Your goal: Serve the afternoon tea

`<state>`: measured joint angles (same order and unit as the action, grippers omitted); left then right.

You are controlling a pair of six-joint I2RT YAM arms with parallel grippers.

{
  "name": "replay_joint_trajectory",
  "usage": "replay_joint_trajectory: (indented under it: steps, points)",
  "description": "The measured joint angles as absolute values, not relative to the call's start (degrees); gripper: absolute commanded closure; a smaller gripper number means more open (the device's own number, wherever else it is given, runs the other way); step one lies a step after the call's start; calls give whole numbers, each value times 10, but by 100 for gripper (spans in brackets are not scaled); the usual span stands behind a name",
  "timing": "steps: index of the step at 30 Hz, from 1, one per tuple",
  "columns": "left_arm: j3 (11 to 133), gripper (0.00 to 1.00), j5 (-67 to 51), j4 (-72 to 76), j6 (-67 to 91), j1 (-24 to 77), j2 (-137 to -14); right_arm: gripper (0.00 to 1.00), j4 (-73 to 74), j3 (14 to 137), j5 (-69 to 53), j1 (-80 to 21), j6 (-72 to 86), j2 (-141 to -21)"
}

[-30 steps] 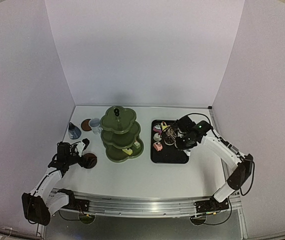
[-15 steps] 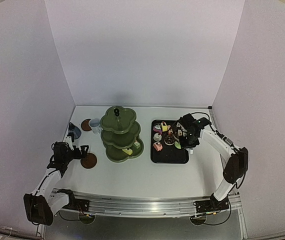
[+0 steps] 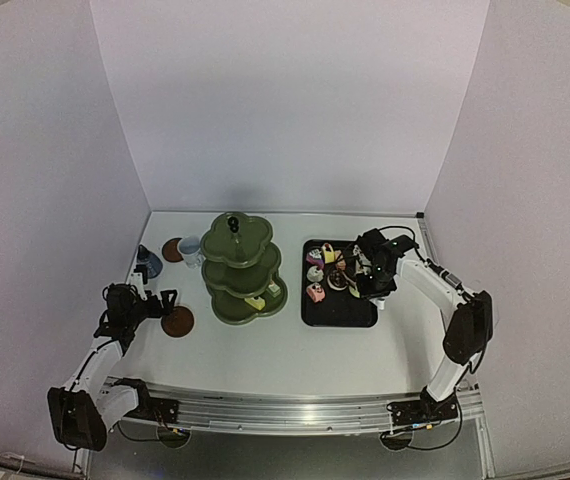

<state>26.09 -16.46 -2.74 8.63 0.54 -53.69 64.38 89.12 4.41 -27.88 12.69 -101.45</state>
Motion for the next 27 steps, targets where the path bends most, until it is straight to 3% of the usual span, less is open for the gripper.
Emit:
replay_joint_trajectory:
  steps: [9, 12, 17, 27]
  points:
    - [261, 0, -165, -27, 73, 5, -538, 70, 670, 899, 53, -279, 118, -1028]
    - [261, 0, -164, -27, 72, 5, -538, 76, 673, 903, 46, -279, 115, -1036]
    - [261, 0, -163, -27, 68, 5, -538, 98, 674, 905, 33, -279, 109, -1048]
    - [261, 0, -163, -27, 59, 5, -538, 100, 677, 915, 25, -279, 108, -1041]
